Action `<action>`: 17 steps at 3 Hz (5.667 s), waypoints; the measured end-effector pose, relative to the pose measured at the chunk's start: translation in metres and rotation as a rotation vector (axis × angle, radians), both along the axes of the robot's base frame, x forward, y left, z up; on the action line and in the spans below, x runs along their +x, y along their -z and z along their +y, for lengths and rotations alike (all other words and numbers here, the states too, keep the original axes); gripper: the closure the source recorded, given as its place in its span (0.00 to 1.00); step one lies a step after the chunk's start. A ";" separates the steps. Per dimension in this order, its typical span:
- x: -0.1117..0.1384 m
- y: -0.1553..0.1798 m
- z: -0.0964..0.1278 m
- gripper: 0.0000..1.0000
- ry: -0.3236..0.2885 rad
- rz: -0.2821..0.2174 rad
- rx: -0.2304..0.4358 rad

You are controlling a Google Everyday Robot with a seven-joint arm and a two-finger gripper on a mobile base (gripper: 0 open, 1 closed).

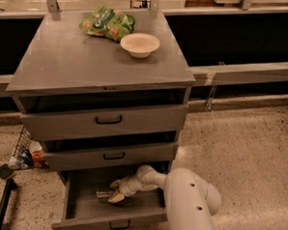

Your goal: Pick water bottle from bottom drawer and place on counter

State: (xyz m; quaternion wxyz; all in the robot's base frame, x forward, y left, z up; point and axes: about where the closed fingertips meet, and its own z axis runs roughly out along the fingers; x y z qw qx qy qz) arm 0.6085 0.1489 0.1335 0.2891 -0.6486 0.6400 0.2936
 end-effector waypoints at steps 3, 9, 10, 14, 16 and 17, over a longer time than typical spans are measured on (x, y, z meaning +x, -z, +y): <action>-0.011 -0.052 -0.030 1.00 0.036 -0.037 0.041; -0.123 -0.355 -0.136 1.00 -0.030 -0.077 0.167; -0.124 -0.352 -0.134 1.00 -0.031 -0.072 0.169; -0.115 -0.596 -0.076 1.00 -0.262 -0.351 0.059; -0.077 -0.715 -0.087 1.00 -0.302 -0.574 0.087; -0.043 -0.759 -0.084 1.00 -0.335 -0.638 0.097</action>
Offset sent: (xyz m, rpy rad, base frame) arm -0.0330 -0.0240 0.0380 0.0728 0.0292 -0.0243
